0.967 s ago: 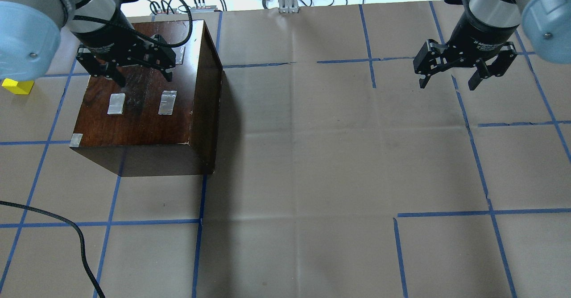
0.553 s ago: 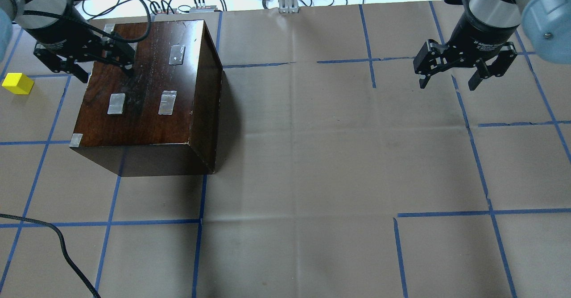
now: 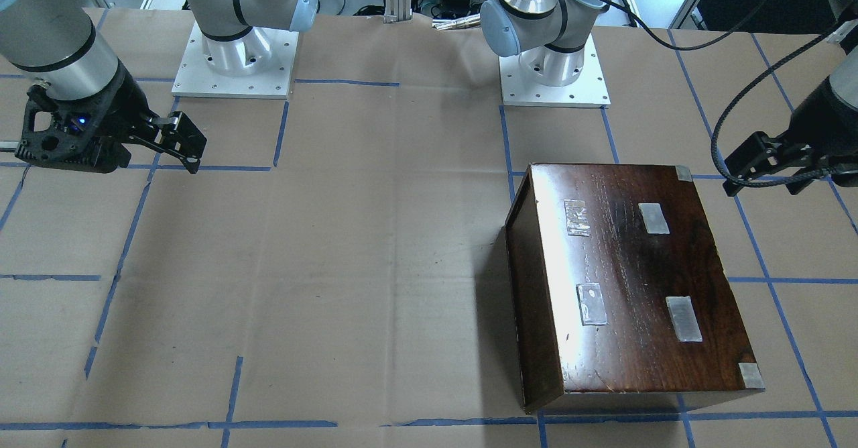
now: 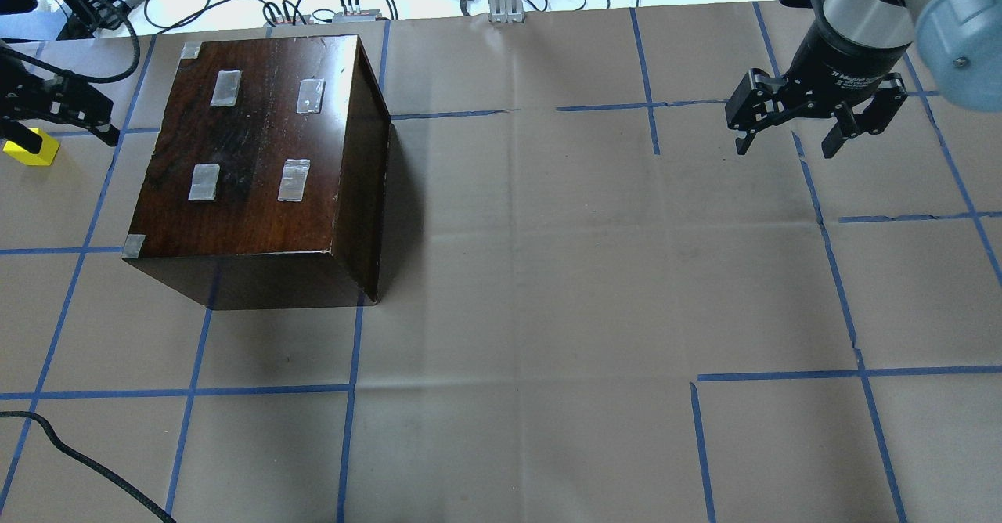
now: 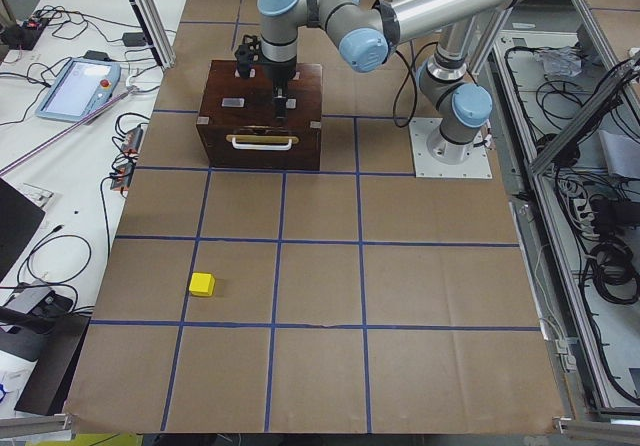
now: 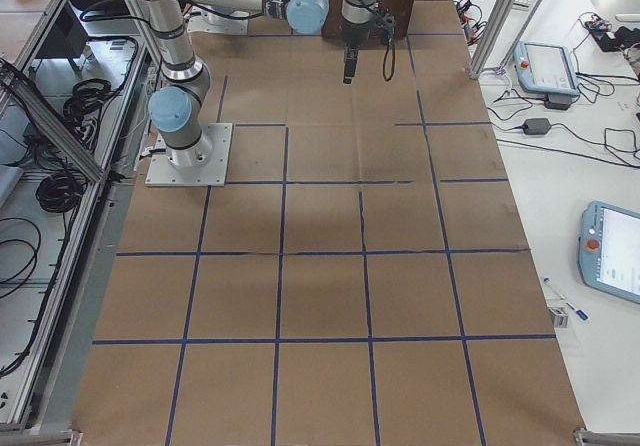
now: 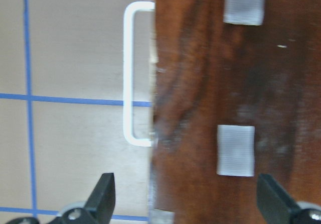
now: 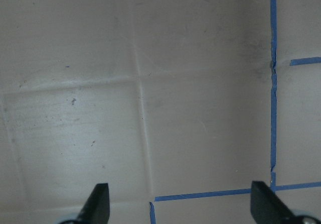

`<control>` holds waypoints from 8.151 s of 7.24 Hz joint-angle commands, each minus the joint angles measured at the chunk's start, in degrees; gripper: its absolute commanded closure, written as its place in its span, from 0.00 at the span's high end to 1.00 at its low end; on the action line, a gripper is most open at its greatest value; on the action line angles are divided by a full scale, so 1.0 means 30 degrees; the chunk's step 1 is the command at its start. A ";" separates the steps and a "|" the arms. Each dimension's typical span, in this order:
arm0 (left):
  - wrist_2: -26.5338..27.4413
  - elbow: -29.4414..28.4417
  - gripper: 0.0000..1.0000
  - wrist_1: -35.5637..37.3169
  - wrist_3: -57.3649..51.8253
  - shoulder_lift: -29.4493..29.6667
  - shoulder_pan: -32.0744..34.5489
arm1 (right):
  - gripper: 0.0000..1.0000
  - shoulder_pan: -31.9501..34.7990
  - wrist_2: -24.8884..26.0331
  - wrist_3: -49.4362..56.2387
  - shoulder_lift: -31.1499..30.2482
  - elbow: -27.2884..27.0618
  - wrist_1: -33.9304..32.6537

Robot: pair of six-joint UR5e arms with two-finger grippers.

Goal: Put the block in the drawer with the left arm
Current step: 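Lower the left gripper beside the white drawer handle, then hook the white drawer handle with the left gripper, then pull the drawer open away from the cabinet with the left gripper, then move the left gripper over the yellow cube and lower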

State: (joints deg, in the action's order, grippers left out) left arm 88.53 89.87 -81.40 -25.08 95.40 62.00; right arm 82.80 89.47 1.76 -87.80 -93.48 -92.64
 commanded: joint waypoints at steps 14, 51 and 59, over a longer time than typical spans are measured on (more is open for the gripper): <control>-0.4754 -0.1218 0.99 -0.1548 -0.4618 0.4934 -0.2534 | 1.00 -0.0001 0.0000 0.0000 0.0000 0.0017 0.0029; -0.3231 -0.4616 0.99 0.0620 -0.6785 0.8427 -0.5257 | 1.00 -0.0001 0.0000 0.0000 0.0000 -0.0013 0.0000; -0.2323 -1.2421 0.99 0.0241 -0.6697 1.2572 -0.5286 | 1.00 -0.0001 0.0000 0.0000 0.0000 -0.0013 0.0000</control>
State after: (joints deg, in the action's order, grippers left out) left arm 81.43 58.72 -80.29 -45.15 128.75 46.14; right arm 82.79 89.47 1.76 -87.80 -93.52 -92.64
